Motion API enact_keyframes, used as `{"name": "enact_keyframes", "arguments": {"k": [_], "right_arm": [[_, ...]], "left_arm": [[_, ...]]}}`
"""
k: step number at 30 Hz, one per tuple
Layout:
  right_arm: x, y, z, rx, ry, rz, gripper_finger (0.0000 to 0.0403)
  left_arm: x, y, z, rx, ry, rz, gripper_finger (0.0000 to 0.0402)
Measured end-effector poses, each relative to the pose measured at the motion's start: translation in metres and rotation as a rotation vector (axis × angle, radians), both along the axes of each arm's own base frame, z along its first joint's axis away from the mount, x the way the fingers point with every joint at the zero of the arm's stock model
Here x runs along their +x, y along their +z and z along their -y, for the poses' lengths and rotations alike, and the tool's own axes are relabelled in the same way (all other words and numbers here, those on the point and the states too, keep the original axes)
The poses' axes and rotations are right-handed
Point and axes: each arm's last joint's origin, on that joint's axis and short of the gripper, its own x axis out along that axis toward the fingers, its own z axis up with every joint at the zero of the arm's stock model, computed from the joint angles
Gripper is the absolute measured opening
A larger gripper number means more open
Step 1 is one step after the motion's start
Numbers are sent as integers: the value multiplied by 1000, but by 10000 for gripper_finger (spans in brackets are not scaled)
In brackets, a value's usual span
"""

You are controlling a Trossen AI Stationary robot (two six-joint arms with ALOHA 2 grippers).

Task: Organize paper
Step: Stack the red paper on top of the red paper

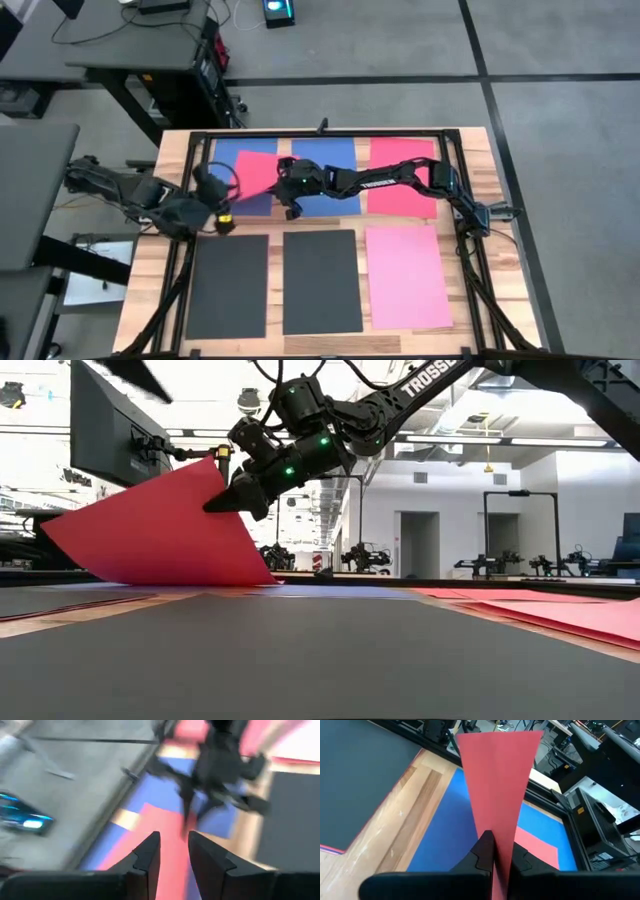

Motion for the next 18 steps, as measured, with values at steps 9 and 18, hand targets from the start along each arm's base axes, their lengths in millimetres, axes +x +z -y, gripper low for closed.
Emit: {"name": "enact_keyframes", "arguments": {"k": [9, 18], "right_arm": [[0, 0, -1, 11, -3, -1, 0], [0, -1, -4, 12, 4, -6, 0]], "left_arm": [[-17, -63, 1, -135, -29, -3, 176], [4, -79, -2, -44, 110, -122, 227]]}}
